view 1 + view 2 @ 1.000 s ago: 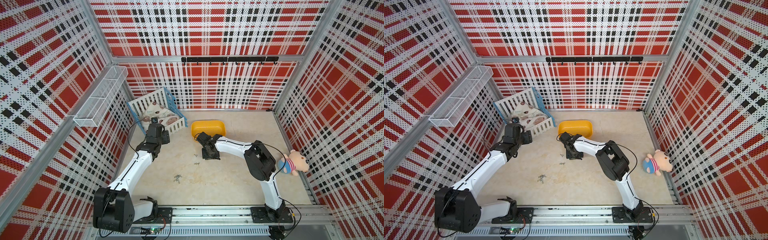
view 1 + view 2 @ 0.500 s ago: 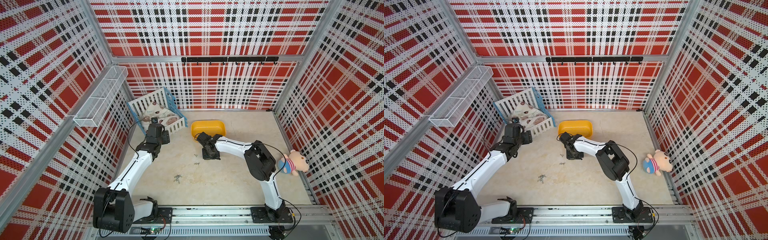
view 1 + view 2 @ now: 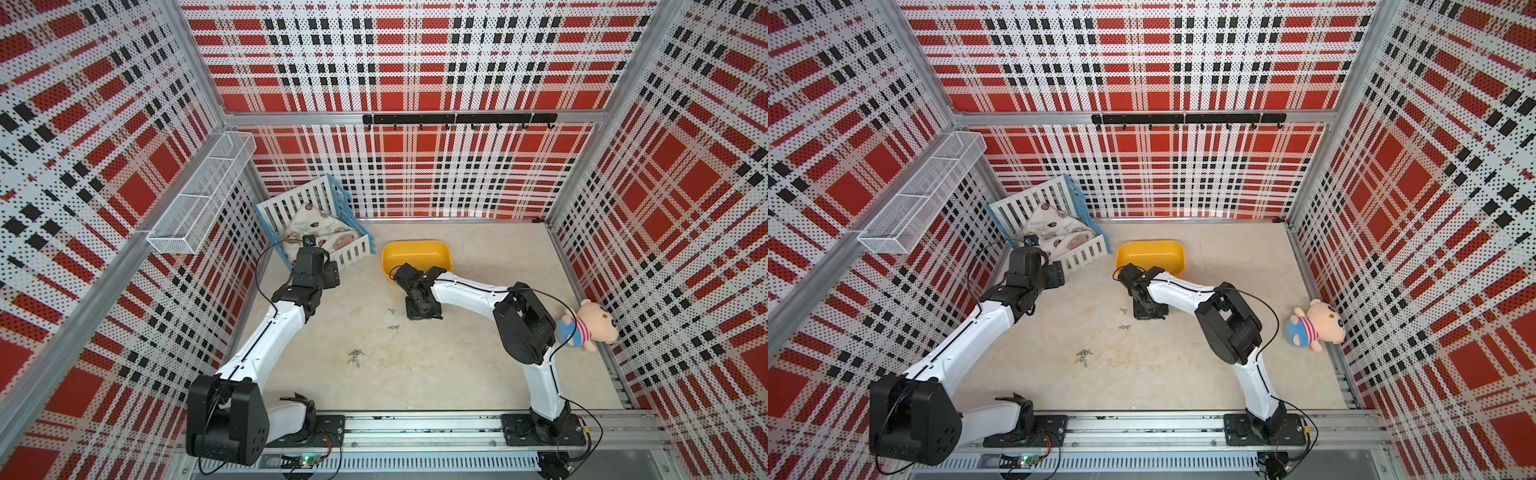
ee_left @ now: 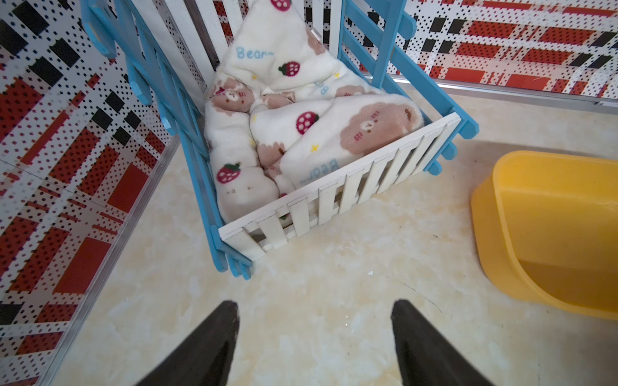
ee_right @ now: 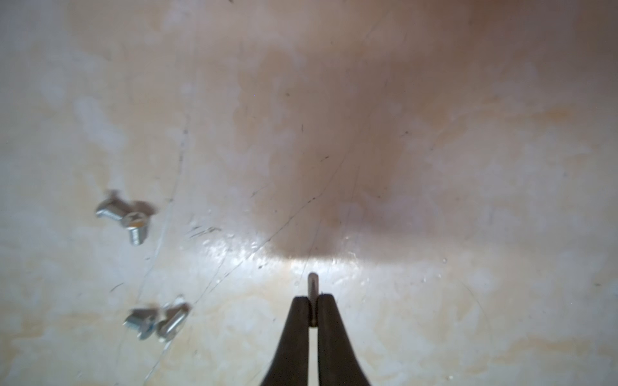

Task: Put the screws on the desktop into the storage box
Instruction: Pick up the screw from the center of the board, then place the screw in the storage box.

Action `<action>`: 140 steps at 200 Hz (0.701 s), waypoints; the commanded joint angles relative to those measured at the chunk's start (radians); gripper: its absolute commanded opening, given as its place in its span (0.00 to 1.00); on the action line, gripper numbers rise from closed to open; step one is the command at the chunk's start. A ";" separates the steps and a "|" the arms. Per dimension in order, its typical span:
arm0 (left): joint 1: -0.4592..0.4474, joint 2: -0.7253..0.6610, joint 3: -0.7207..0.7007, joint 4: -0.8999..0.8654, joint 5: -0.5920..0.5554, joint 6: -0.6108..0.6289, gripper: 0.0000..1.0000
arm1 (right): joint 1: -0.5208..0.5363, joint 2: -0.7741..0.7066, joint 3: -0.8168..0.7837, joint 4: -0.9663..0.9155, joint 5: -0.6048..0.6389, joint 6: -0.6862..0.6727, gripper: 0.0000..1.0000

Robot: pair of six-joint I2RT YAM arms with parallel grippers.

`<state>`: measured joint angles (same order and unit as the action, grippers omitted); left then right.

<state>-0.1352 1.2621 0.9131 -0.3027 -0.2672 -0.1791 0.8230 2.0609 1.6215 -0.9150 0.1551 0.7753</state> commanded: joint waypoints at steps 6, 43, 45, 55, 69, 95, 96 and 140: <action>0.005 -0.016 -0.010 0.016 0.002 -0.002 0.78 | 0.010 -0.123 0.081 -0.070 0.057 -0.018 0.00; 0.005 -0.013 -0.011 0.016 -0.001 -0.002 0.77 | -0.021 -0.097 0.295 -0.150 0.118 -0.064 0.00; 0.005 -0.014 -0.010 0.016 -0.001 -0.002 0.77 | -0.025 -0.092 0.306 -0.153 0.117 -0.067 0.00; 0.005 -0.014 -0.011 0.016 -0.002 -0.002 0.77 | -0.048 -0.061 0.365 -0.164 0.122 -0.083 0.00; 0.005 -0.013 -0.012 0.016 -0.004 -0.002 0.78 | -0.089 -0.014 0.427 -0.164 0.109 -0.106 0.00; 0.005 -0.014 -0.012 0.015 -0.007 -0.002 0.78 | -0.159 0.088 0.537 -0.173 0.081 -0.140 0.00; 0.005 -0.014 -0.012 0.015 -0.007 -0.002 0.78 | -0.161 0.092 0.542 -0.174 0.080 -0.140 0.00; 0.005 -0.017 -0.012 0.014 -0.007 -0.002 0.78 | -0.245 0.249 0.674 -0.185 0.029 -0.150 0.00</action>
<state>-0.1352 1.2621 0.9112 -0.3027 -0.2691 -0.1791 0.6022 2.2490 2.2505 -1.0580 0.2241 0.6441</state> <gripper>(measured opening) 0.774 0.077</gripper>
